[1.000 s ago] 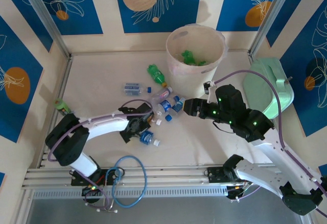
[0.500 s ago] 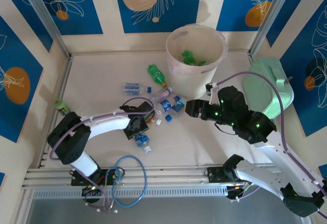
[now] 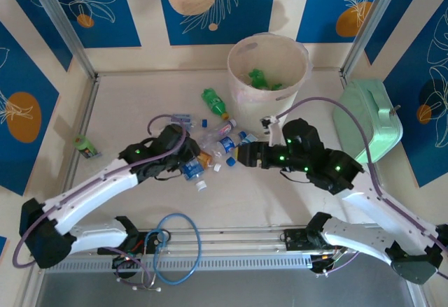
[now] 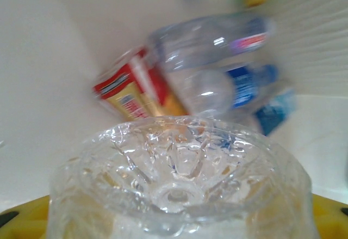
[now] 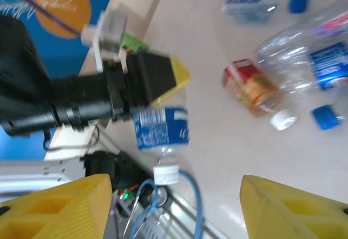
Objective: Put the plastic bottles in the bin
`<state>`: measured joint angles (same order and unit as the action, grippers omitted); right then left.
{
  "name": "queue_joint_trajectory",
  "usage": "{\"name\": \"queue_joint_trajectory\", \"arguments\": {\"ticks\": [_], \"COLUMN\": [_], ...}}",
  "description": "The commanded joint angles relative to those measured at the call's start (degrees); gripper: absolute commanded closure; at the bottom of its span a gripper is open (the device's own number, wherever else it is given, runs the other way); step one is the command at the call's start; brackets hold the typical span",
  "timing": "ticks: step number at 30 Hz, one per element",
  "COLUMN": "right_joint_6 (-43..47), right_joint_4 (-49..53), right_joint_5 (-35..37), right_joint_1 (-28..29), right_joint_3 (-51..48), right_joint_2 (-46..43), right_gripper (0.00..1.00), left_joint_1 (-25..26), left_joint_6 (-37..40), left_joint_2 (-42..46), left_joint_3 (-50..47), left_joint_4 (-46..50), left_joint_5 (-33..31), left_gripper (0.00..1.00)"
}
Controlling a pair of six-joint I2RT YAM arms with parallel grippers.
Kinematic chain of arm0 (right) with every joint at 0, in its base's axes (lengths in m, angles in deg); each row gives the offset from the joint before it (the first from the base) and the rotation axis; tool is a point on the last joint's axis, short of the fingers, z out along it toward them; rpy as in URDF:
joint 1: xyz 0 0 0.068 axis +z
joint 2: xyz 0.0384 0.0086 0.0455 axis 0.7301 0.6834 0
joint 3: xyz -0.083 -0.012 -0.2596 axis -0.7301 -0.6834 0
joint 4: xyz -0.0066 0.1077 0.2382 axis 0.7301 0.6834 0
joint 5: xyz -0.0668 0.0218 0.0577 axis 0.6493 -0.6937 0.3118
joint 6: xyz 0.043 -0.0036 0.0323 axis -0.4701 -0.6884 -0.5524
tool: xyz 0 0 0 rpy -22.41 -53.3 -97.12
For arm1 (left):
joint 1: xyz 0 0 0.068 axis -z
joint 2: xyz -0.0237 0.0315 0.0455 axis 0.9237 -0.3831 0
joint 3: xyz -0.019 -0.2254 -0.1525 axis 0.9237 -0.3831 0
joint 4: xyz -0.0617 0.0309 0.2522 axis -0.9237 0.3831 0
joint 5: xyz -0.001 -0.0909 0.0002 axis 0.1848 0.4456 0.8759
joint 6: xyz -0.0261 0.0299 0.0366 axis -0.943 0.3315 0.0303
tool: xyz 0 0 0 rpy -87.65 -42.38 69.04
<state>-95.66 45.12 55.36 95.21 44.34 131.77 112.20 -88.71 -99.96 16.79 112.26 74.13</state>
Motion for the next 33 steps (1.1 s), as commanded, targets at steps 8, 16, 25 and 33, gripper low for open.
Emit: {"name": "queue_joint_trajectory", "arguments": {"ticks": [8,16,25,33], "right_joint_6": [1.92,-0.41,-0.81,-2.08], "right_joint_4": [-6.39,-10.61,-11.44,-13.79], "right_joint_5": [1.99,1.73,2.09,0.94], "right_joint_1": [11.88,11.81,11.64,11.17], "right_joint_3": [4.63,2.92,2.40,0.48], "right_joint_2": [10.18,12.50,13.56,14.48], "right_gripper": [0.31,0.29,0.32,0.37], "left_joint_1": [-1.66,-2.09,-2.97,-4.19], "left_joint_6": [6.44,4.27,0.68,-2.95], "left_joint_2": [6.69,8.65,9.83,10.53], "left_joint_3": [0.48,-1.89,-4.33,-6.81], "left_joint_4": [-20.75,-25.90,-28.98,-32.13], "left_joint_5": [7.74,9.67,10.67,12.37], "left_gripper": [0.49,0.49,0.48,0.48]}}
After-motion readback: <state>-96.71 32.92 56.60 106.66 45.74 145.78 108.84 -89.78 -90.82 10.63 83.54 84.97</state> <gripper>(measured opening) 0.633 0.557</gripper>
